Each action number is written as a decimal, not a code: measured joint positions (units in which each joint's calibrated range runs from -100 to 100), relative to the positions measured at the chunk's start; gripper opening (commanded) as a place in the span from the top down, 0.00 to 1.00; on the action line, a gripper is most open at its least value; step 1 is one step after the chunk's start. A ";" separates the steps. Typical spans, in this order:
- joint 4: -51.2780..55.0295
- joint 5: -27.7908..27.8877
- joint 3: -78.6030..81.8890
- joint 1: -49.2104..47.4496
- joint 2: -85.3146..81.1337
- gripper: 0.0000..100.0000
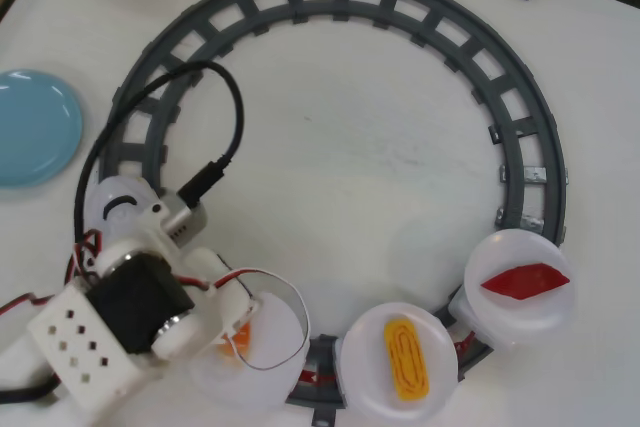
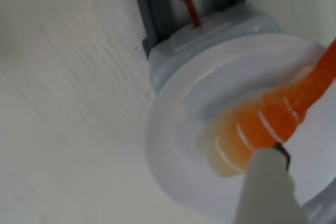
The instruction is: Pick up the sushi from the Shinkansen and put it on the blue dish
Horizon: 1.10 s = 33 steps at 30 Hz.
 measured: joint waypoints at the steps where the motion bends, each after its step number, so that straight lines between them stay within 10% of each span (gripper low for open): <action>1: 0.00 1.45 0.00 -0.49 0.00 0.78; 24: 0.00 43.09 6.31 -5.39 0.00 0.78; 33: 0.00 49.87 12.44 -13.32 -5.90 0.78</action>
